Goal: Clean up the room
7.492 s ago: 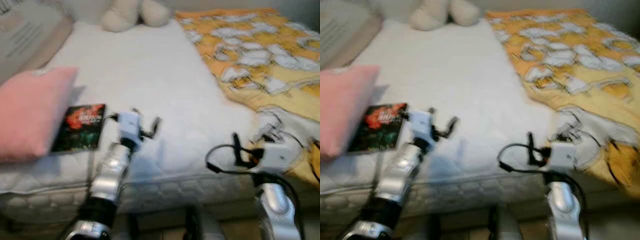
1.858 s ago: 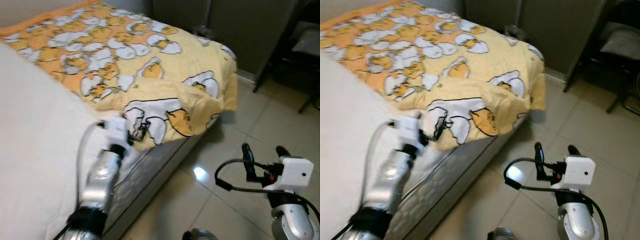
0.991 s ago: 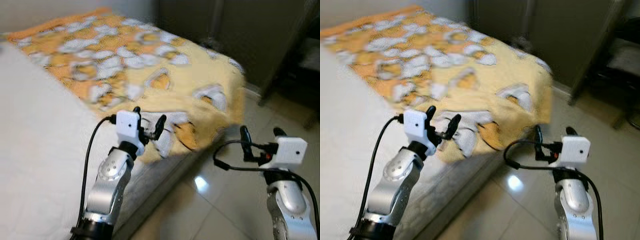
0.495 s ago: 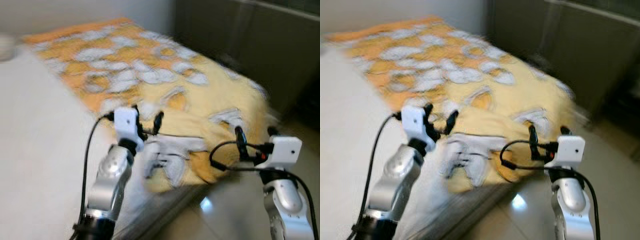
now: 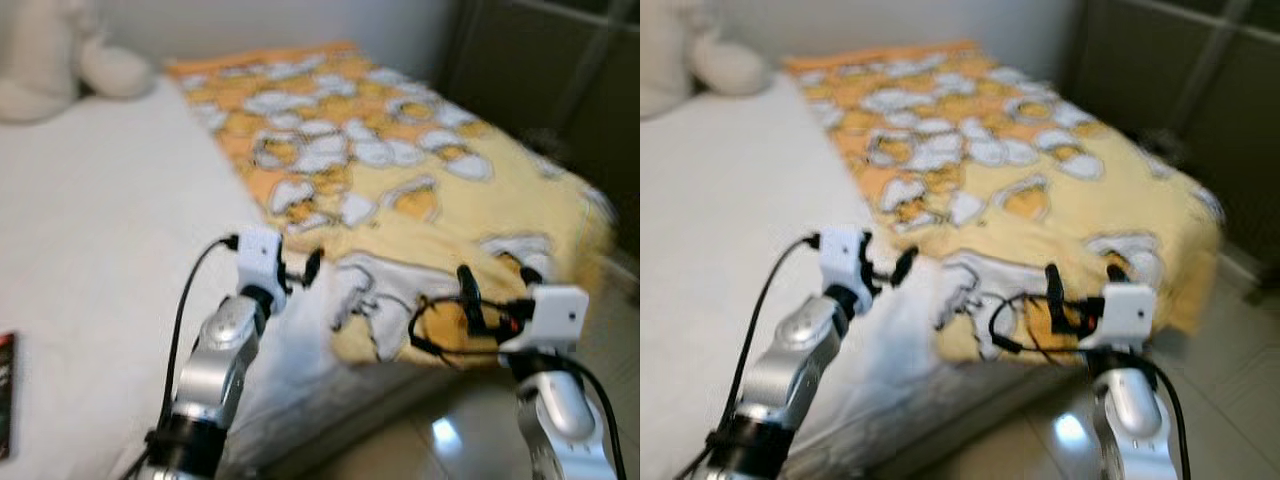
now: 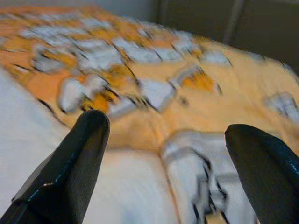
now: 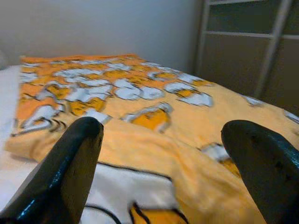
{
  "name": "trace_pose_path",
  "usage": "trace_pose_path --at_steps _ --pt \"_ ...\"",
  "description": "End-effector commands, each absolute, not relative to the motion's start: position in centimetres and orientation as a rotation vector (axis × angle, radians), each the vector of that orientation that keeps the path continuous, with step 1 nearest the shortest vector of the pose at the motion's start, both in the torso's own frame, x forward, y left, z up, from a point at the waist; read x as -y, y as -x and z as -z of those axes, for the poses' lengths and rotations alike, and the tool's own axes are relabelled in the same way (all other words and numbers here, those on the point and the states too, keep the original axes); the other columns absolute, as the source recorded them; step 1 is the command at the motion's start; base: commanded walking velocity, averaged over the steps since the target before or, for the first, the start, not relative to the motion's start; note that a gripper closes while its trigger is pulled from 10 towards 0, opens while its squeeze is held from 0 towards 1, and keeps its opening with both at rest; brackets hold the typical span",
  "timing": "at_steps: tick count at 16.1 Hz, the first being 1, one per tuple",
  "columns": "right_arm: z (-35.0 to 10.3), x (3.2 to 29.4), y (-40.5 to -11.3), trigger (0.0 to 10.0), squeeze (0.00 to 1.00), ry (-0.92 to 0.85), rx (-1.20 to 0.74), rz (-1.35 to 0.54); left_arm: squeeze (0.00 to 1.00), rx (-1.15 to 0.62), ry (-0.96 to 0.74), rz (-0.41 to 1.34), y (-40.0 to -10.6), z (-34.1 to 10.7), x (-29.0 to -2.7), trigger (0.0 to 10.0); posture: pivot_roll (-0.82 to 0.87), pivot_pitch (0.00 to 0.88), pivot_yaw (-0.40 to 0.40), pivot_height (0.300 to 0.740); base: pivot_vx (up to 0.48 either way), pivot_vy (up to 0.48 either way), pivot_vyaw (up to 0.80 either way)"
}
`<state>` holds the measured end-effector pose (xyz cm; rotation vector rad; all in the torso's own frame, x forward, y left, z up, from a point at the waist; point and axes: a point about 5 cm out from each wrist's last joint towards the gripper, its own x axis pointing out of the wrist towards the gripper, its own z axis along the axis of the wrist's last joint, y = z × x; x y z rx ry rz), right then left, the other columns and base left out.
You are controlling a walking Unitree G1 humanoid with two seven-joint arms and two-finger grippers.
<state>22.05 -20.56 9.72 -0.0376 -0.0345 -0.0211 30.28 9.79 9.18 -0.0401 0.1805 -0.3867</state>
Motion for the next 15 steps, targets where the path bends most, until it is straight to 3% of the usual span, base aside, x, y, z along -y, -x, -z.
trace_pose_path --at_steps 1,5,6,10,15 --pt "-10.0 20.7 -22.2 10.0 0.0 0.033 0.037 0.034 0.0 -0.226 0.013 0.424 -30.6 -8.1 -9.0 10.0 -0.17 0.0 0.0 0.74 0.0 0.0 0.0" --pt "-8.2 21.1 -19.4 10.0 0.01 0.035 -0.06 0.01 0.0 -0.351 -0.068 0.35 -31.7 -4.9 -8.6 10.0 -0.22 0.031 -0.026 0.74 0.0 0.0 0.0" --pt "-7.5 21.9 -17.4 10.0 0.01 0.057 -0.124 -0.004 0.0 -0.389 -0.094 0.291 -31.9 -4.0 -8.9 10.0 -0.25 0.067 -0.037 0.74 0.0 0.0 0.0" --pt "-7.8 22.9 -14.0 10.0 0.01 0.087 -0.195 0.012 0.0 -0.427 -0.074 0.243 -32.2 -3.2 -8.6 10.0 -0.34 0.153 -0.056 0.74 0.0 0.0 0.0" --pt "-8.1 22.4 -11.8 10.0 0.01 0.074 -0.238 -0.01 0.0 -0.434 -0.064 0.234 -32.0 -2.8 -7.9 10.0 -0.37 0.21 -0.052 0.74 0.0 0.0 0.0"
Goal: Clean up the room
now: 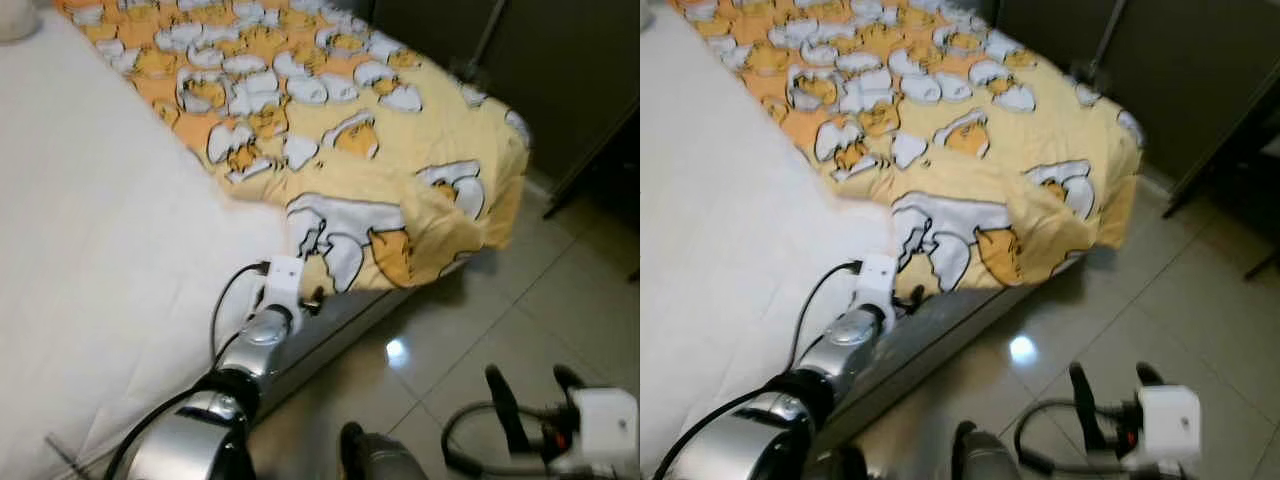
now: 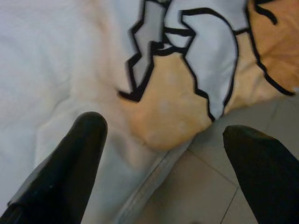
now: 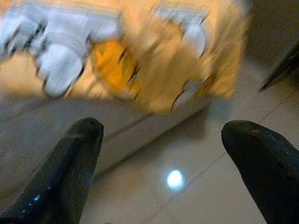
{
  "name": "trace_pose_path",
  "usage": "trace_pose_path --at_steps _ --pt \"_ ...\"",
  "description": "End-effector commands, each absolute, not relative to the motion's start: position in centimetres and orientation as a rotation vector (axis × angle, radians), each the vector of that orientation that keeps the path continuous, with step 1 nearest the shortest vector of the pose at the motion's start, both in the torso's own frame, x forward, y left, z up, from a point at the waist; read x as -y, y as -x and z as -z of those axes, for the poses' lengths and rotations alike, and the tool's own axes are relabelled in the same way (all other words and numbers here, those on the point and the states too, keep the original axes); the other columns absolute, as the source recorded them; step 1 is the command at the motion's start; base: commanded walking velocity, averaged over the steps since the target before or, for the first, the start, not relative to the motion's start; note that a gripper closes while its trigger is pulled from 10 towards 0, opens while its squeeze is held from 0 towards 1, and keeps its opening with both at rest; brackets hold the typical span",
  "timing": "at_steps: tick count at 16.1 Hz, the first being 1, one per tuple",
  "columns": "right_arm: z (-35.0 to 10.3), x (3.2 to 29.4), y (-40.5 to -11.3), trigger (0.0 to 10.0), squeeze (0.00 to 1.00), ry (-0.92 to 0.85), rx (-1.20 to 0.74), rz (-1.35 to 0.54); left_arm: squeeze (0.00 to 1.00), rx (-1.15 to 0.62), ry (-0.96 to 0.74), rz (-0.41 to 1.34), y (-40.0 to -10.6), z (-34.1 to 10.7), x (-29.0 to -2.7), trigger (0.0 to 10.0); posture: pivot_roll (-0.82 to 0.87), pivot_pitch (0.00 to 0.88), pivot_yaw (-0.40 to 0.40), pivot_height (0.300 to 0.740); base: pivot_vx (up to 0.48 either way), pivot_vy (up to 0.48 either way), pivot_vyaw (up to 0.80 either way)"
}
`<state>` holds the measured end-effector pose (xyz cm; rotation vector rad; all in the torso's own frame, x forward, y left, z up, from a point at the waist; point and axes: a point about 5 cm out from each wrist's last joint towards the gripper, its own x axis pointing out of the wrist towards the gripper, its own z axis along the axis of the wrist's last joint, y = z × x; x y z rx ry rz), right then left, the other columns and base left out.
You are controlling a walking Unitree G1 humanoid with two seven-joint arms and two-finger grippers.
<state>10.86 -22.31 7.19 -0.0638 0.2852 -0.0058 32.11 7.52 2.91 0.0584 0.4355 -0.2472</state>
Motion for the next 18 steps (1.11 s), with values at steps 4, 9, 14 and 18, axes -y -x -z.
trace_pose_path --at_steps 4,9,14,18 --pt "-7.9 22.3 -10.9 10.0 0.01 0.068 -0.258 -0.007 0.0 -0.443 -0.111 0.194 -32.3 -2.9 -7.3 10.0 -0.4 0.235 -0.051 0.74 0.0 0.0 0.0" --pt "-7.1 22.6 -8.5 10.0 0.01 0.067 -0.307 0.004 0.0 -0.411 -0.02 0.224 -32.7 -4.0 -5.5 10.0 -0.44 0.289 -0.033 0.74 0.0 0.0 0.0" --pt "-7.4 21.1 -7.1 10.0 0.01 0.045 -0.328 -0.02 0.0 -0.428 -0.003 0.247 -32.4 -3.8 -4.7 10.0 -0.47 0.33 -0.018 0.74 0.0 0.0 0.0" --pt "-8.2 20.7 -6.9 10.0 0.01 0.047 -0.327 -0.01 0.0 -0.458 0.17 0.323 -32.0 -4.1 -2.6 0.0 -0.48 0.34 -0.012 0.74 0.0 0.0 0.0"
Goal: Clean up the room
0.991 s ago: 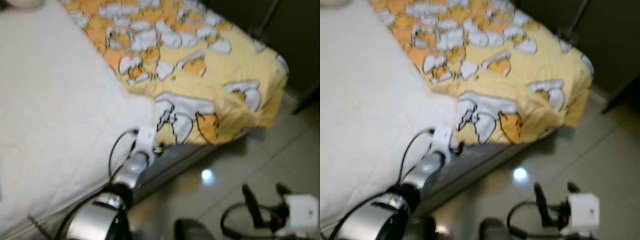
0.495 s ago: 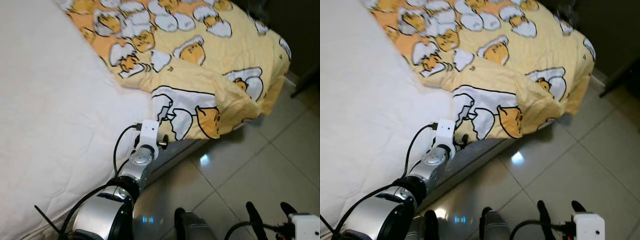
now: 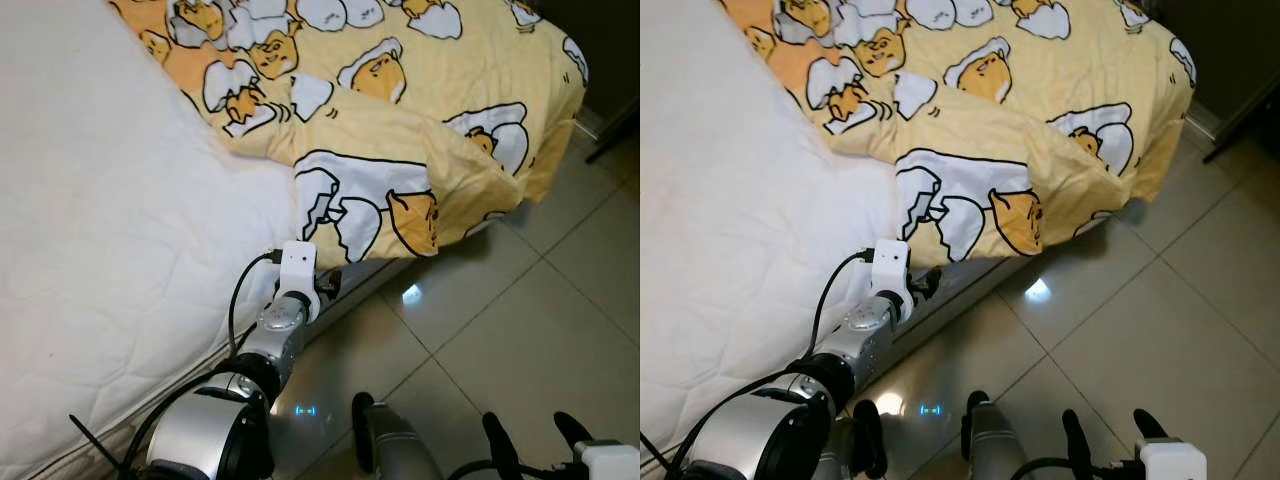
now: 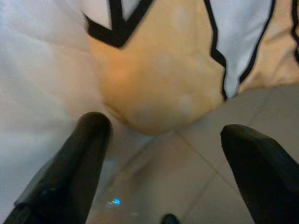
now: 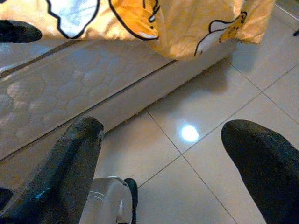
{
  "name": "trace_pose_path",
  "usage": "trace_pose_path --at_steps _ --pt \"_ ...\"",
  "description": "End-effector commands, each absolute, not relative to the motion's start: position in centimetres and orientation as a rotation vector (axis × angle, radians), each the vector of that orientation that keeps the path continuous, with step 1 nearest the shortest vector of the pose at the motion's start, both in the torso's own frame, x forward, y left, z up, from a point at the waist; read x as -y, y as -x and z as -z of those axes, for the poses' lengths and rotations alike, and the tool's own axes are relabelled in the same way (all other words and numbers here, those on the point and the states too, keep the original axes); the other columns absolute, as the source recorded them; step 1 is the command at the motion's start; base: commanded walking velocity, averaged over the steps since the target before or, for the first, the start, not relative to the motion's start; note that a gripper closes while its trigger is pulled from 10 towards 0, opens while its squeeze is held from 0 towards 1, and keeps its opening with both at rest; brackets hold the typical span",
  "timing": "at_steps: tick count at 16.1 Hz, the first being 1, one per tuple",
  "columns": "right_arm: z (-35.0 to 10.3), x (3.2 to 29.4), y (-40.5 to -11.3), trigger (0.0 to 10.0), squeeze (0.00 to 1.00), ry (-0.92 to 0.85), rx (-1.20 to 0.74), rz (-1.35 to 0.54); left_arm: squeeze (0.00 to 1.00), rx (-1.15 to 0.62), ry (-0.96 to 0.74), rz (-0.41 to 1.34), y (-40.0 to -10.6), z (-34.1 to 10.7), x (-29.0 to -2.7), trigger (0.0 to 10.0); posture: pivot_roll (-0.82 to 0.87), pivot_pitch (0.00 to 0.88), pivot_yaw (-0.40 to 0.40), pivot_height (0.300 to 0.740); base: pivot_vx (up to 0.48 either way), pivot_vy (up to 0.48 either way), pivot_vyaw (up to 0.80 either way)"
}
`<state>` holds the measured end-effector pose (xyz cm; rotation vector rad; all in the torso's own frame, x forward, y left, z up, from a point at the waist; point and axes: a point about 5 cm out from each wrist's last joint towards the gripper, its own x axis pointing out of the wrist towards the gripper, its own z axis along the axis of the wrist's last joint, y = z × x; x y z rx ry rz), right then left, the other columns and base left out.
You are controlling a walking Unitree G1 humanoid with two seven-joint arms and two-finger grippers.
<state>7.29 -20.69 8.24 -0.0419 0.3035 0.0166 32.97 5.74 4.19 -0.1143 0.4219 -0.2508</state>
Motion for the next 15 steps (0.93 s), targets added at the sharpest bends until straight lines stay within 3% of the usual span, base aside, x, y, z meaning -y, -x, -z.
trace_pose_path --at_steps 1,12,15 --pt "-8.4 20.5 -6.9 10.0 0.01 0.042 -0.323 -0.014 0.0 -0.473 0.204 0.323 -31.9 -4.0 -2.4 0.0 -0.48 0.341 -0.012 0.74 0.0 0.0 0.0" --pt "-8.1 19.3 -7.1 10.0 0.02 0.01 -0.335 -0.044 0.0 -0.464 0.693 0.277 -33.1 -5.7 -2.0 0.0 -0.44 0.334 0.009 0.74 0.0 0.0 0.0" --pt "-8.0 19.4 -7.2 10.0 0.01 0.014 -0.338 -0.046 0.0 -0.435 0.734 0.292 -33.4 -6.4 -1.7 0.0 -0.44 0.327 0.007 0.74 0.0 0.0 0.0"
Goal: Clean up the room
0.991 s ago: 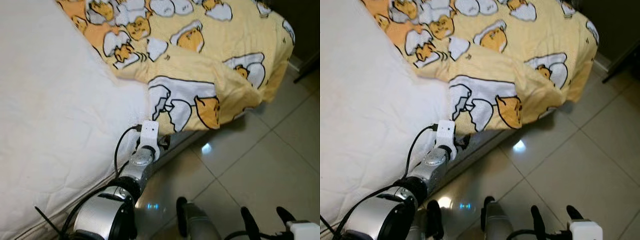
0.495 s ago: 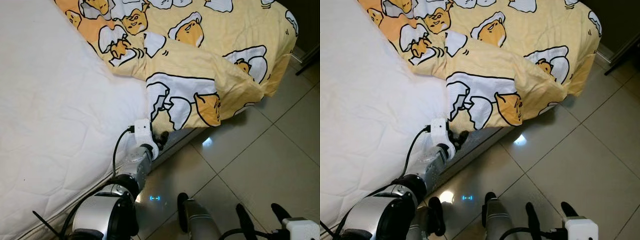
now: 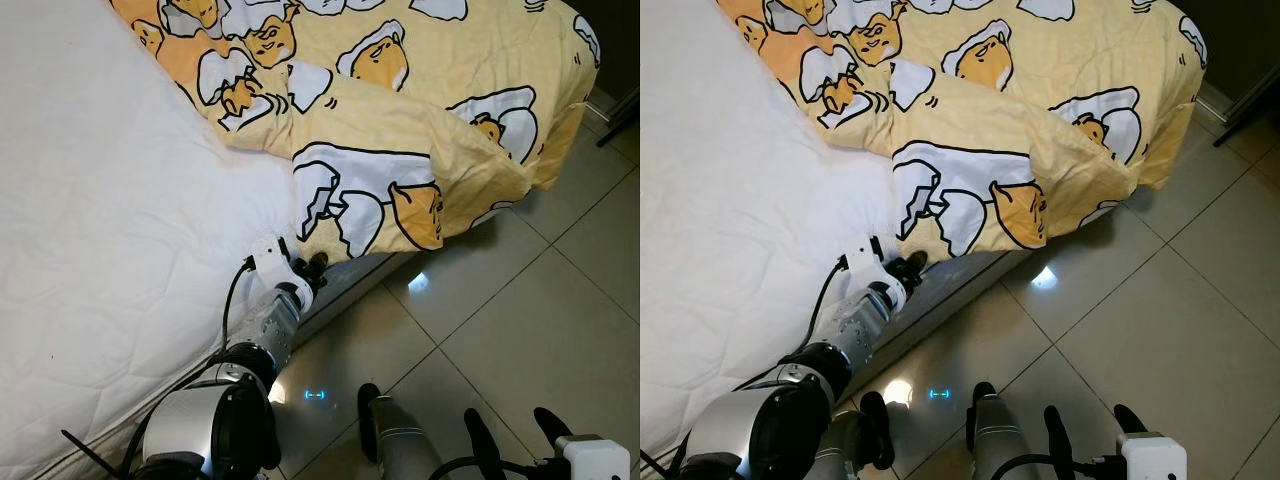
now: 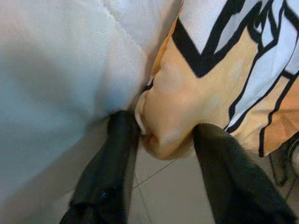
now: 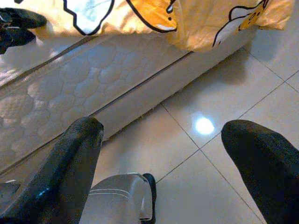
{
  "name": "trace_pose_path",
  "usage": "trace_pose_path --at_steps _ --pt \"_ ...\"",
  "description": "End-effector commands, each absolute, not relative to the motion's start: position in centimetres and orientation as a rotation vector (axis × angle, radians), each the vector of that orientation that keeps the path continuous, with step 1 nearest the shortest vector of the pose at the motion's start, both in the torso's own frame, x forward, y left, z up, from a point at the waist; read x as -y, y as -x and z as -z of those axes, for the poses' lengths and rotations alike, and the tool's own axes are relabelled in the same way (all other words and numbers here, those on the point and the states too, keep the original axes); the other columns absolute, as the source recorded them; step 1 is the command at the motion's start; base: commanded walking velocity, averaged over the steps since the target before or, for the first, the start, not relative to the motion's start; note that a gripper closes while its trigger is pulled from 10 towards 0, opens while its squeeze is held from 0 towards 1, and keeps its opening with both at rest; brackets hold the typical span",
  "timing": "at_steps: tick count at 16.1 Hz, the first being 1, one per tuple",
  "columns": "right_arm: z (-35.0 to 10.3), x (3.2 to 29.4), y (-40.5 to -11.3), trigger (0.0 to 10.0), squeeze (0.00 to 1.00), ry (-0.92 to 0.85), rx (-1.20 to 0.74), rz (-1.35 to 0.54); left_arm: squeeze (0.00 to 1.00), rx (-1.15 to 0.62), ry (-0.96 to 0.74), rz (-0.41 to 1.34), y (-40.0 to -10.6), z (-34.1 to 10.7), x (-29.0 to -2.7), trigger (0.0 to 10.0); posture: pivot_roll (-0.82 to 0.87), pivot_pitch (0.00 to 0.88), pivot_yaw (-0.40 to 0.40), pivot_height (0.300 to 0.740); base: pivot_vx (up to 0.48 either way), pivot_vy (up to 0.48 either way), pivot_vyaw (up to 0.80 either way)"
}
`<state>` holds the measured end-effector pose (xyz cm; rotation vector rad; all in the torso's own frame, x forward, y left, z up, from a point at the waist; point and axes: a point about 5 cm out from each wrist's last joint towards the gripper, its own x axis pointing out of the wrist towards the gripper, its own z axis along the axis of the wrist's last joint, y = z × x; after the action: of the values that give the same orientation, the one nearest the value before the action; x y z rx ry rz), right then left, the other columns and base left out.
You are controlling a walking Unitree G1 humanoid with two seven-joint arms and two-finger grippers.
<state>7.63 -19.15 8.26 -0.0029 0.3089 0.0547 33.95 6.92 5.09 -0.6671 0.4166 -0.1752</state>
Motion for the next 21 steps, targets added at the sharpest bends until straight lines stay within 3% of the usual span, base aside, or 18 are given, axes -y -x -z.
trace_pose_path --at_steps 1,14,19,21 --pt "-8.0 19.4 -7.3 10.0 0.02 0.015 -0.338 -0.049 0.0 -0.421 0.751 0.3 -33.5 -6.7 -1.6 0.0 -0.43 0.322 0.008 0.74 0.0 0.0 0.0" --pt "-7.3 19.7 -8.0 10.0 0.01 0.024 -0.338 -0.064 0.0 -0.366 0.767 0.432 -33.0 -7.2 -0.1 0.0 -0.43 0.284 -0.008 0.74 0.0 0.0 0.0" --pt "-8.0 20.1 -11.3 10.0 0.01 0.023 -0.25 -0.091 0.0 -0.368 0.654 0.52 -32.0 -5.8 -0.8 0.0 -0.4 0.186 0.009 0.74 0.0 0.0 0.0" --pt "-9.0 20.4 -11.9 10.0 0.02 -0.013 -0.233 -0.188 0.0 -0.345 0.463 0.606 -31.6 -4.9 -2.5 0.0 -0.37 0.145 -0.002 0.74 0.0 0.0 0.0"
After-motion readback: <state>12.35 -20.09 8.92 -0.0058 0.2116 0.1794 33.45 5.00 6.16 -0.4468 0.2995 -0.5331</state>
